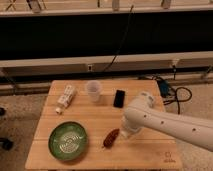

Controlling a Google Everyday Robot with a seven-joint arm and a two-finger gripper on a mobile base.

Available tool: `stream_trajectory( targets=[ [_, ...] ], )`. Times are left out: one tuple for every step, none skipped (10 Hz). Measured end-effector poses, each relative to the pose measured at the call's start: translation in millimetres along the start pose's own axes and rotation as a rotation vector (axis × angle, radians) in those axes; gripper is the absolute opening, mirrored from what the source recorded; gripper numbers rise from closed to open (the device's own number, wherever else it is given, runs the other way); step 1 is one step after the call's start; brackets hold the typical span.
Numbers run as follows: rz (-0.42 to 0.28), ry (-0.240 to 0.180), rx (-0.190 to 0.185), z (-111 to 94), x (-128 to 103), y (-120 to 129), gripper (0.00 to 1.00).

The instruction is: Place the white sponge in the ceramic bowl

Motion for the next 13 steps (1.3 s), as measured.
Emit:
stream_trajectory(
  targets=[
    [-0.025,0.004,-0.002,-1,-13,-10,0.00],
    [-0.051,0.006,-0.004,-2,-27,-19,0.00],
    [-0.076,0.010,-0.007,-3,-38,-25,0.00],
    [-0.089,0.014,-0.008,-4,-42,-28,0.00],
    [-0.110,0.022,-0.009,-5,-48,-33,0.00],
    [-0.131,0.029,-0.006,-4,-56,-40,0.00],
    [-0.146,0.031,-0.005,-4,-67,-45,0.00],
    [-0.181,0.038,0.004,-3,-87,-58,0.00],
    [-0.210,0.044,0.010,-5,-101,-67,0.00],
    [-0.230,0.049,0.011,-6,-108,-71,0.00],
    [-0.247,0.049,0.014,-5,-114,-76,0.00],
    [-0.266,0.051,0.018,-4,-121,-82,0.00],
    [-0.282,0.050,0.026,-3,-129,-90,0.00]
  ],
)
